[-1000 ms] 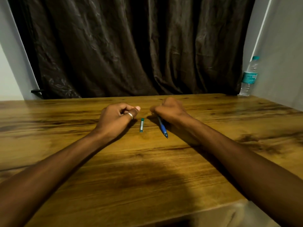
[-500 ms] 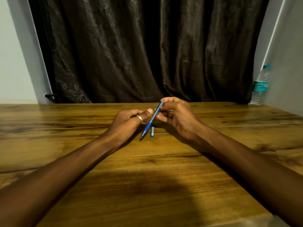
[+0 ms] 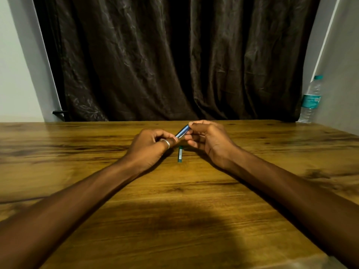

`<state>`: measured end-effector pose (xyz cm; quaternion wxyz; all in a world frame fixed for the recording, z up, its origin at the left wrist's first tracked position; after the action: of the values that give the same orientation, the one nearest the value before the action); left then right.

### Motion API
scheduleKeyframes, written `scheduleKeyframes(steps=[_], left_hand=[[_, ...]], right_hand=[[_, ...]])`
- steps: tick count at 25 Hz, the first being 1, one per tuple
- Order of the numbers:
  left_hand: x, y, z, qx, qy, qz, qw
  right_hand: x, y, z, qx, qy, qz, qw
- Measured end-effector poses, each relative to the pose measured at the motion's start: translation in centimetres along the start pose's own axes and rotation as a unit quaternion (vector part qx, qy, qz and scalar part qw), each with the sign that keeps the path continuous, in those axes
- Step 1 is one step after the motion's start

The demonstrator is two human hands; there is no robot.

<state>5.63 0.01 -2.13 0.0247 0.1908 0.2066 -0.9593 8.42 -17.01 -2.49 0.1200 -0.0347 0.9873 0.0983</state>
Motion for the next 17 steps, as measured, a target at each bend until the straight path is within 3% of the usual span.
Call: scheduleKeyframes(steps=[9, 17], left_hand=[[-0.1, 0.0, -0.2, -0.004, -0.008, 0.001, 1.000], [-0.1, -0.2, -0.8, 0.003, -0.041, 0.005, 0.999]], right_hand=[[0.0, -0.2, 0.2, 0.019, 0.007, -0.002, 1.000], [-0.7, -2.1, 0.5, -0.002, 0.004, 0.072, 0.997]])
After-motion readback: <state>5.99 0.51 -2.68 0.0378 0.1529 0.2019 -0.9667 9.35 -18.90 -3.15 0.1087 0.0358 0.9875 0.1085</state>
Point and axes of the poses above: each hand's wrist, its own x-axis away from the middle knuckle, its own y-axis out of the palm, z = x × y, the point moved 7 cm from there along -x, towards the middle knuckle, and after that the axes turned 5 degrees about -y, right-handed, at the moved point
